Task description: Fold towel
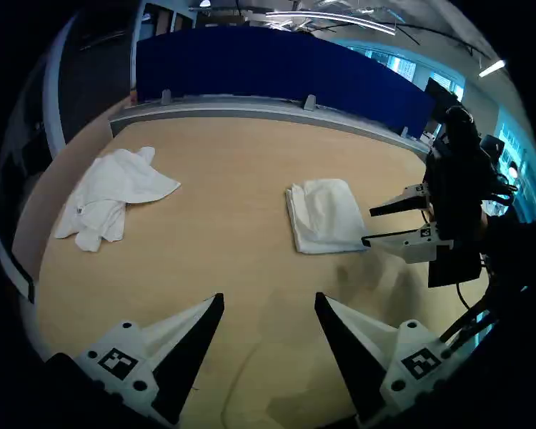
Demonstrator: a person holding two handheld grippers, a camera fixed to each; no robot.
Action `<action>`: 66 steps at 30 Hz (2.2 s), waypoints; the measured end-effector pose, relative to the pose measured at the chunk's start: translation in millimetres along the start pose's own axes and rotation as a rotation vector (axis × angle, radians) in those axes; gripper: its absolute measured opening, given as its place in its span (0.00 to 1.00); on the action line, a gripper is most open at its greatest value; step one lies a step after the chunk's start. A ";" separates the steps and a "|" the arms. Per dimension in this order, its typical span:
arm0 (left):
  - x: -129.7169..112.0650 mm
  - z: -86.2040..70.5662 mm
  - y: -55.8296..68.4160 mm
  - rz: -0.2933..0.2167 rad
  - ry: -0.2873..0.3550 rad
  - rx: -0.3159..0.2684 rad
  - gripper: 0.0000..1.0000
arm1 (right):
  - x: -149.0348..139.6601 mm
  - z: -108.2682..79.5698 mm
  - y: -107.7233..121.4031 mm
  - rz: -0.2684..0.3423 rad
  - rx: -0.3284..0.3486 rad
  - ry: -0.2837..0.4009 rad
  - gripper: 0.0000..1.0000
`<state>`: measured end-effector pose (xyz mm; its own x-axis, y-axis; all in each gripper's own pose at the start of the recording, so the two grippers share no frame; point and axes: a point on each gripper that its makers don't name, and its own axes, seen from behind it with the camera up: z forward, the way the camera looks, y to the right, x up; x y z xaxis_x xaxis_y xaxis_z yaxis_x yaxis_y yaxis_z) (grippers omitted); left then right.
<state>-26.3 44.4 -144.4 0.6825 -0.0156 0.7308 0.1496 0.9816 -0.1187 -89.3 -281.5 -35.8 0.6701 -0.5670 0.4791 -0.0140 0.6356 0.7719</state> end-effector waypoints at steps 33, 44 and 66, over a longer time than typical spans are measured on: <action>-7.2 1.7 6.8 0.006 -0.009 -0.005 0.94 | -48.6 14.0 5.7 0.063 -0.019 -0.094 0.24; -6.5 2.2 7.2 0.007 -0.010 -0.007 0.94 | -45.8 10.8 4.8 0.067 -0.003 -0.081 0.07; 23.1 -3.3 13.2 0.018 0.045 -0.012 0.94 | 99.5 -61.3 24.8 -0.028 -0.020 0.192 0.06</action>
<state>-6.2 56.4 -131.3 0.7168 -0.0066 0.6972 0.1454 0.9794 -0.1401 22.5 -290.0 5.4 0.7993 -0.4756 0.3674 0.0200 0.6320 0.7747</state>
